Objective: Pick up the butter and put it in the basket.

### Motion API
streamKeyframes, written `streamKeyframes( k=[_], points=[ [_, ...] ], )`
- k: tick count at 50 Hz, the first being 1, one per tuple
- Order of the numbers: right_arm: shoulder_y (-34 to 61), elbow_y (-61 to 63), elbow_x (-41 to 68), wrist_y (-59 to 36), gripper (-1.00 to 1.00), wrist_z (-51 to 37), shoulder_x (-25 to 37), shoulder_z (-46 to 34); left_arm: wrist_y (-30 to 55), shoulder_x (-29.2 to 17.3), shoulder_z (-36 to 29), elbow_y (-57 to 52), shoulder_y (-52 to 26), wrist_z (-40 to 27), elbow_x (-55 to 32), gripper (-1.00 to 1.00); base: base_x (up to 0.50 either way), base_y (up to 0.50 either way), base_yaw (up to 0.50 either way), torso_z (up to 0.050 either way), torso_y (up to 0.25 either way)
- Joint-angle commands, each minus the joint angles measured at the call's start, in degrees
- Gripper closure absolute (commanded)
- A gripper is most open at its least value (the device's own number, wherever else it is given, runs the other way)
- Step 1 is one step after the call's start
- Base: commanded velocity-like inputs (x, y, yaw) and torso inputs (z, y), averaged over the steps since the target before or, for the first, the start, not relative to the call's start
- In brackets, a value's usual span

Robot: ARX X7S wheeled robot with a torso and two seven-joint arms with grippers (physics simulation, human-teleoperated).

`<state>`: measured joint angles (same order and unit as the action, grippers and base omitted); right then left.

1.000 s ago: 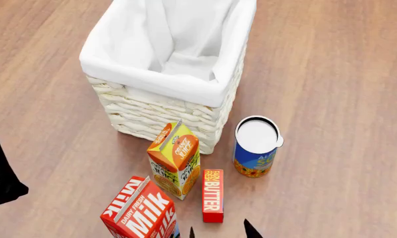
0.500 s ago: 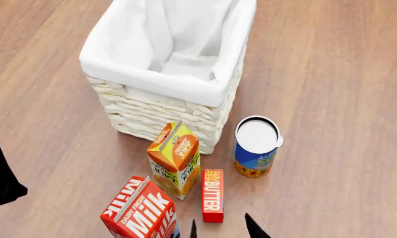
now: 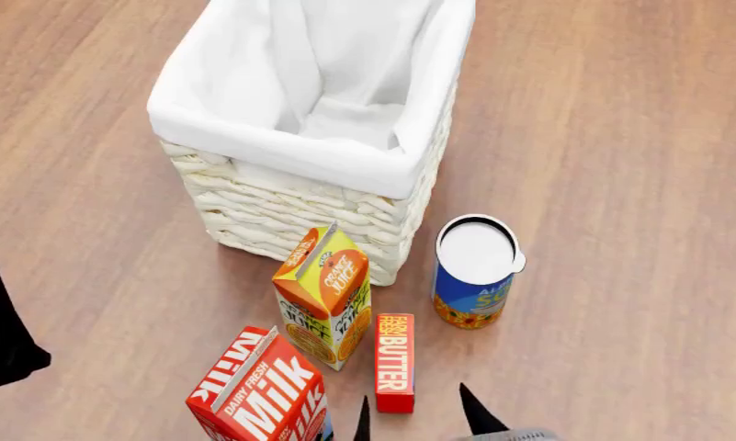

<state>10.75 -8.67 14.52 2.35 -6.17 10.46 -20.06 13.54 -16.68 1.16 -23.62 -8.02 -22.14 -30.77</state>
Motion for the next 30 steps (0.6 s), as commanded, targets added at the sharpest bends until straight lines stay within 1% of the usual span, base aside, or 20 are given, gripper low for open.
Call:
streamKeyframes(
  k=[1,30],
  points=[
    [1.5,-1.6,0.1,-0.7,-1.0,0.0,0.0,-0.5,0.2,-0.3,0.1,-1.1,0.5,-0.5,-0.6,-1.0,0.0,0.0,0.0,0.0,0.0],
    [5.7,-7.1,0.8,-1.2,-1.0,0.8,-0.4,-1.3,0.6,-1.0,0.1,-3.2,1.4,-1.3,-2.0,-1.0,0.0,0.0,0.0,0.0,0.0]
  ],
)
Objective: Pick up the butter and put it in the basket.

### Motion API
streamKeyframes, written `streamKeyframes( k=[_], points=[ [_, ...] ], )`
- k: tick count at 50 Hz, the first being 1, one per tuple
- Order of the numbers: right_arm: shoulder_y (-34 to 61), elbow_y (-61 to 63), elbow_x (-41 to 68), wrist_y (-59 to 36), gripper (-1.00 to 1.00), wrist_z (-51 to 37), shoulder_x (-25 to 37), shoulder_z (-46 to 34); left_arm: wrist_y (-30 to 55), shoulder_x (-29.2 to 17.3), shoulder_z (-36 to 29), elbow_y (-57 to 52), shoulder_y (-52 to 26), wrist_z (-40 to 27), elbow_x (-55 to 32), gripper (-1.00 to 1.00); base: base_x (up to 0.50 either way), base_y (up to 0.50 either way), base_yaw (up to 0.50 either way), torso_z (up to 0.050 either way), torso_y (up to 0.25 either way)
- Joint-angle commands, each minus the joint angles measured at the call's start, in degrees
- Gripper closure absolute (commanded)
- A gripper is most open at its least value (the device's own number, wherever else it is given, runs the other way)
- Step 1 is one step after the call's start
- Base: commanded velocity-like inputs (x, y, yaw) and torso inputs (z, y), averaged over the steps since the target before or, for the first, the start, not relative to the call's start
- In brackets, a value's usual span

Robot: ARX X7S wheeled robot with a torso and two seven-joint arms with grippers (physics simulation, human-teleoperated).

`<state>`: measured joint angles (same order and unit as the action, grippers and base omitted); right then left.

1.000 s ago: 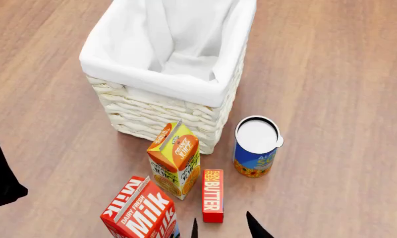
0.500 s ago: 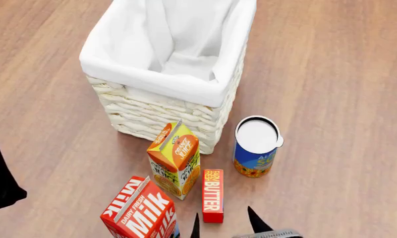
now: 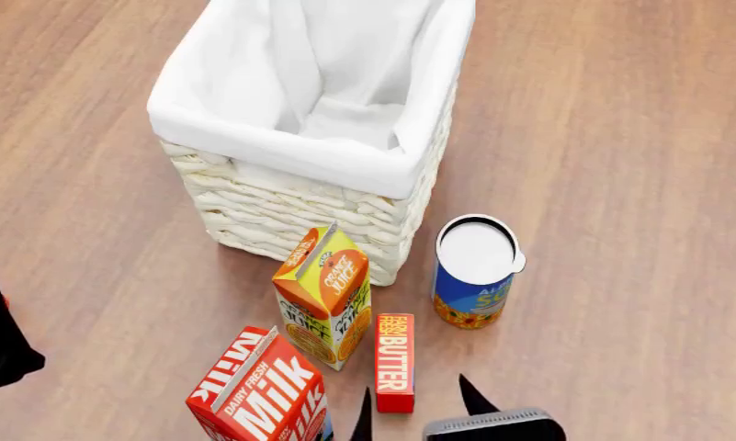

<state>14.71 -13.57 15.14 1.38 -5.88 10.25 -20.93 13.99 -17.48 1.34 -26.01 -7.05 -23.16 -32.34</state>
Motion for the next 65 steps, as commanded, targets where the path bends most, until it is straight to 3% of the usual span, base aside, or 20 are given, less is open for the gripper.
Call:
streamKeyframes(
  k=[1,63,64,65],
  points=[
    [1.9,-2.2,0.2,-0.4,-1.0,0.5,-0.2,-0.5,0.1,-0.3,-0.1,-0.9,0.4,-0.4,-0.5,-1.0,0.0,0.0,0.0,0.0,0.0],
    [9.5,-14.5,1.2,-1.2,-1.0,1.8,-1.7,-2.8,1.0,-2.0,0.9,-5.6,2.2,-2.6,-4.1,-1.0,0.0,0.0,0.0,0.0,0.0],
    [9.5,-14.4,1.2,-1.3,1.0,1.7,-1.7,-2.9,0.9,-2.0,0.9,-5.4,2.2,-2.6,-4.1,-1.0,0.0,0.0,0.0,0.0,0.0],
    [9.5,-14.4,1.2,-1.3,1.0,1.7,-1.7,-2.9,1.0,-2.0,0.9,-5.5,2.2,-2.7,-4.1,-1.0,0.0,0.0,0.0,0.0,0.0]
  ],
)
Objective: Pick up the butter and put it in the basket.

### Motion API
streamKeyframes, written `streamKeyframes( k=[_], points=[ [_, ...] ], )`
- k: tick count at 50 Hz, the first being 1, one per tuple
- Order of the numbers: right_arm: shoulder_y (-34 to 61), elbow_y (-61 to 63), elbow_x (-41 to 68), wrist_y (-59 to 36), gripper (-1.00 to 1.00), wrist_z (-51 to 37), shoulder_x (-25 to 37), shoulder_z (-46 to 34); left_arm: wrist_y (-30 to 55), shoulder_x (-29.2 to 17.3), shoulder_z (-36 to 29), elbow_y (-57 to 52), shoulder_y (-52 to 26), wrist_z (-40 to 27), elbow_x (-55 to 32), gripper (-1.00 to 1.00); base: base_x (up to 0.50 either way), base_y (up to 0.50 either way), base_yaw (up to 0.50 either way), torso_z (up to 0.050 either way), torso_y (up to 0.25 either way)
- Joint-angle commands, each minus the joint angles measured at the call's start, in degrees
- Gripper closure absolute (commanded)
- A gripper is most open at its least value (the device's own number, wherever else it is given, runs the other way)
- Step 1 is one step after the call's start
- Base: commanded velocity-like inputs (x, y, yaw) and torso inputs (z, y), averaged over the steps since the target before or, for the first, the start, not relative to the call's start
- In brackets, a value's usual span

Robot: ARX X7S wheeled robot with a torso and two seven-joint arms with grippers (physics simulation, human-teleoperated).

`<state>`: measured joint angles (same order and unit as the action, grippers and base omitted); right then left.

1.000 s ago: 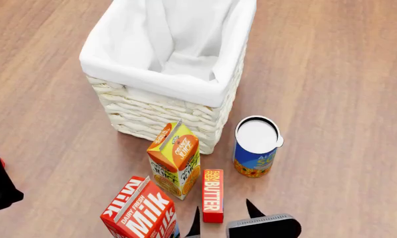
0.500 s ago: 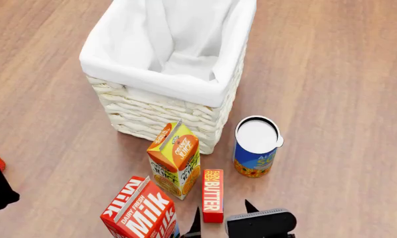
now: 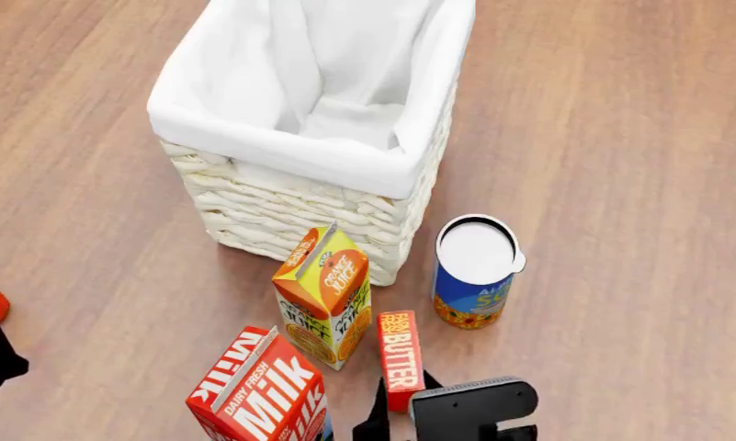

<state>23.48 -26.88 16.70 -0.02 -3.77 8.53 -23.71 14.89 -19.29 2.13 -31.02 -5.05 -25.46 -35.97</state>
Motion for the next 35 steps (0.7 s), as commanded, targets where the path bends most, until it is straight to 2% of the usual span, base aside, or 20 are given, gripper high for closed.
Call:
streamKeyframes(
  k=[1,12,35],
  points=[
    [0.7,-1.1,-0.4,0.1,1.0,-0.5,0.1,-0.2,0.1,-0.2,0.1,-0.6,0.2,-0.4,-0.5,-1.0,0.0,0.0,0.0,0.0,0.0],
    [-0.4,-1.2,0.0,1.6,1.0,-0.6,0.2,-0.2,0.0,-0.4,0.0,-0.6,0.2,-0.7,-0.5,-1.0,0.0,0.0,0.0,0.0,0.0],
    [-12.0,42.1,-3.0,-18.4,1.0,-13.3,10.1,-2.2,-0.3,-0.5,-0.4,-0.4,-0.2,-1.1,-0.6,-1.0,0.0,0.0,0.0,0.0,0.0]
  ],
)
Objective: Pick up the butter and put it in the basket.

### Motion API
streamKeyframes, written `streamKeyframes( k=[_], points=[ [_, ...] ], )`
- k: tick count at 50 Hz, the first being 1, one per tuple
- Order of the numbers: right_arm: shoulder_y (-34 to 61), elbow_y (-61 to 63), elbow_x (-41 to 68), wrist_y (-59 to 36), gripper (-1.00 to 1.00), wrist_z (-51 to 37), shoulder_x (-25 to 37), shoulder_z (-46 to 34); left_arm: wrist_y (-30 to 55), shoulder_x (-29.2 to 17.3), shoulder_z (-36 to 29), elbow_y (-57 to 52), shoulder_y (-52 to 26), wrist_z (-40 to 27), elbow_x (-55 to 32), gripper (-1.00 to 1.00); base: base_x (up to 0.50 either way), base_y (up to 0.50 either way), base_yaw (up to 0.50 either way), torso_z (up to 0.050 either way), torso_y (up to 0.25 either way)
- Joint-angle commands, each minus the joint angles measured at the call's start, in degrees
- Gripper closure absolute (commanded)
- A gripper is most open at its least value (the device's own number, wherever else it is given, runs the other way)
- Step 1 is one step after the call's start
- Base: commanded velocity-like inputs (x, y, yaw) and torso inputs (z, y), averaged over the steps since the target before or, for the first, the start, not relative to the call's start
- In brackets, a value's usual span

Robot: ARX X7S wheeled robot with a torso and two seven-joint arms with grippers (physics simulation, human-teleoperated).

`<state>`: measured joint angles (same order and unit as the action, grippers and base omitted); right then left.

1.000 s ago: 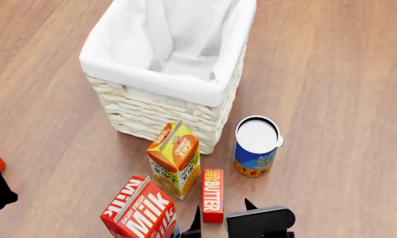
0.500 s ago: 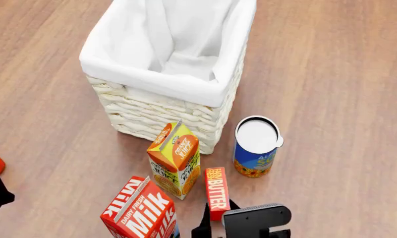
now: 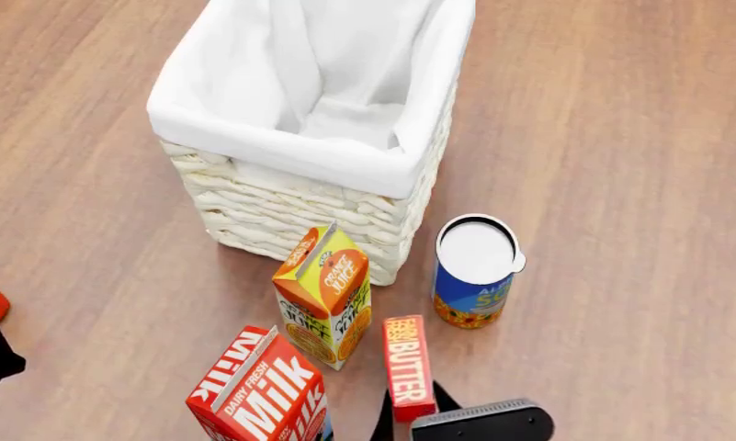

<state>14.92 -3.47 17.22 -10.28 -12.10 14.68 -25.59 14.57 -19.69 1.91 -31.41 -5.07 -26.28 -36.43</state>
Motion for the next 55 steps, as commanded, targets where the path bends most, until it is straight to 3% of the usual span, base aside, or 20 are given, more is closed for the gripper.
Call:
streamKeyframes(
  k=[1,14,32,43,55],
  points=[
    [-3.6,20.0,-3.5,-8.9,1.0,-5.3,4.2,-0.3,0.0,-0.1,-0.1,0.1,-0.3,-0.3,-0.1,-1.0,0.0,0.0,0.0,0.0,0.0],
    [-7.5,40.5,-4.2,-20.2,1.0,-11.2,9.8,2.3,-0.2,-0.1,-0.3,0.6,-0.8,-0.6,-0.3,-1.0,0.0,0.0,0.0,0.0,0.001],
    [-8.8,59.0,-1.7,-34.3,1.0,-16.3,15.2,10.5,-0.7,0.1,-1.0,1.2,-1.0,-0.6,0.2,-1.0,0.0,0.0,0.0,0.0,0.001],
    [-10.6,60.8,2.4,-35.0,1.0,-17.0,17.1,18.6,-0.9,-0.2,-1.3,1.0,-0.9,-0.5,0.2,-1.0,0.0,0.0,0.0,0.0,0.002],
    [-7.8,61.5,9.9,-42.3,1.0,-17.5,20.2,27.2,-1.1,-0.4,-1.1,0.9,-0.8,-0.8,-0.1,-1.0,0.0,0.0,0.0,0.0,0.001]
  ],
)
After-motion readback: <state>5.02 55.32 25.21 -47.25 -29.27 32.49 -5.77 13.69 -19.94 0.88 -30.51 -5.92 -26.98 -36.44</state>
